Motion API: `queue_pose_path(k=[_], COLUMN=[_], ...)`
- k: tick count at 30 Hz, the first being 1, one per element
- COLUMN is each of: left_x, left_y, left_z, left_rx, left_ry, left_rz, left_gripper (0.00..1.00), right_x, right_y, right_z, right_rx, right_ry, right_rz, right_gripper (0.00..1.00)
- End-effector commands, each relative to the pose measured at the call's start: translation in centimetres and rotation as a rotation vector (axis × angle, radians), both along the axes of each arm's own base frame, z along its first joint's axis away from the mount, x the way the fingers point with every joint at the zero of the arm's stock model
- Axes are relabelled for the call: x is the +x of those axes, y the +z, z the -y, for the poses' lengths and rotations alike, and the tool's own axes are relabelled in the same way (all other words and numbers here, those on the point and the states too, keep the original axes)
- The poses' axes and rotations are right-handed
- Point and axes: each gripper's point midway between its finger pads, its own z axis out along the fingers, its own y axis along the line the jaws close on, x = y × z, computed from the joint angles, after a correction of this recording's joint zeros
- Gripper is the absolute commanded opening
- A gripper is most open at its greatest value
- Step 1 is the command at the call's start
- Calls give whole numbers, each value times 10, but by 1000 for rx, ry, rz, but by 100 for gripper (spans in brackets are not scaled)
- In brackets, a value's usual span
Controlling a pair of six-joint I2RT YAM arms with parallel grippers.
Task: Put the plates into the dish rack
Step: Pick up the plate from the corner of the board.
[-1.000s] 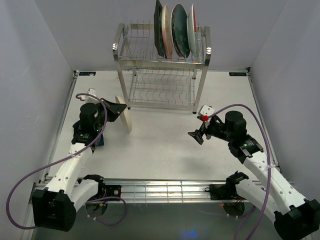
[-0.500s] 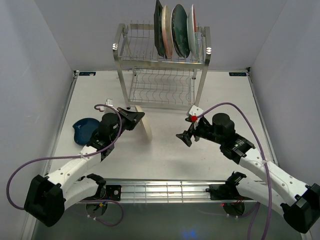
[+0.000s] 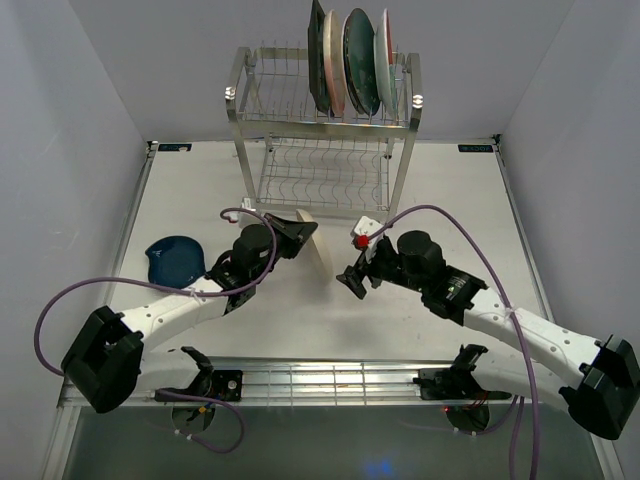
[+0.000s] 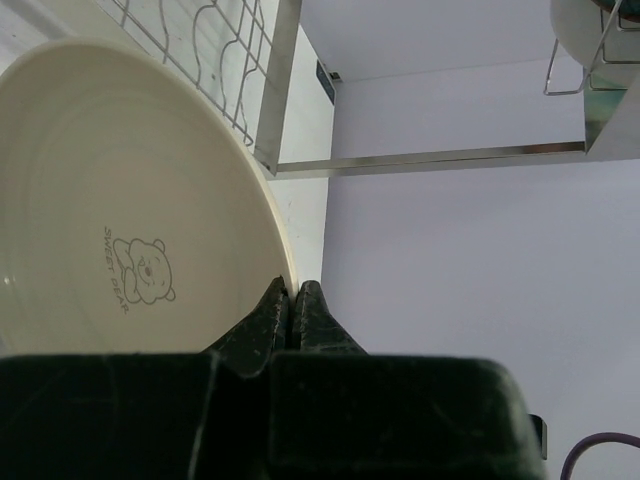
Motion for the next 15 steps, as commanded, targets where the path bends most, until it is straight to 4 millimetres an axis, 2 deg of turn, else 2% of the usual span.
queue_pose_path(k=[1, 3, 9, 15], left_x=[9, 6, 1, -5], left_y=[52, 60, 62, 67], left_z=[13, 22, 46, 53], left_rx=[-118, -142, -164, -185], left_ry=[46, 37, 4, -8], left_rz=[119, 139, 141, 149], left_gripper=[0, 0, 0, 0], right_x=[9, 9, 14, 36], right_y=[45, 44, 37, 30], right_z=[-14, -16, -17, -9], right_rx=[105, 104, 96, 91], right_ry=[-24, -24, -48, -173], right_rz=[50, 40, 41, 78], right_gripper=[90, 90, 93, 98])
